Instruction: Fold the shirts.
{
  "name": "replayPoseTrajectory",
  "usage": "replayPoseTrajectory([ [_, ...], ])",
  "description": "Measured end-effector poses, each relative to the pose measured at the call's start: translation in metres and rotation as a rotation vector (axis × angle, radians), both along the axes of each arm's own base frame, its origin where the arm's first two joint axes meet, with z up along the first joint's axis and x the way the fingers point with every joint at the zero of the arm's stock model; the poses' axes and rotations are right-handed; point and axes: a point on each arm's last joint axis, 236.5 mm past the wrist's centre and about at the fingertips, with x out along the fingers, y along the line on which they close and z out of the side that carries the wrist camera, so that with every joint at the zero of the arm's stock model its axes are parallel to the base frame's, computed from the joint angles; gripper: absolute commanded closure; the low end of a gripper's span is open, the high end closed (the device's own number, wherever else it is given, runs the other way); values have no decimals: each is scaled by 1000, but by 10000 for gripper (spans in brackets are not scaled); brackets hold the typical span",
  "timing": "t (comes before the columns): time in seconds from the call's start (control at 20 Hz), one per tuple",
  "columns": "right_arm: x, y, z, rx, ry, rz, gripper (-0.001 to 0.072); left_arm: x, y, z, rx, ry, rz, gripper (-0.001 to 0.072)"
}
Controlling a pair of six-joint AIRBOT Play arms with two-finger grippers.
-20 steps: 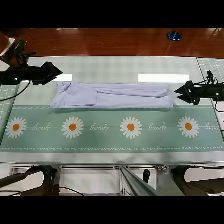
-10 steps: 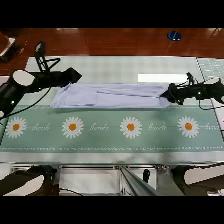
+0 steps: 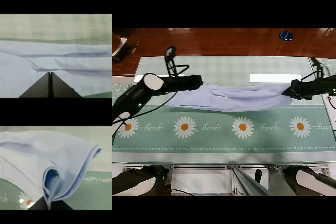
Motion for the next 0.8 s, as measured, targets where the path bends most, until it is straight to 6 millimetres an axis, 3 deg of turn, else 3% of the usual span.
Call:
replayPoseTrajectory([
  [0.25,-66,11,72,-94,-187,-10,693,-34,-96,-25,-33,78,-180,690],
  [0.45,-100,27,113,-94,-310,-29,693,-73,-181,-48,-52,179,-342,690],
  [0.65,-117,45,134,-37,-368,-16,693,-114,-254,-65,-106,283,-466,690],
  [0.8,-121,51,140,-14,-385,-11,693,-150,-295,-69,-148,354,-549,690],
])
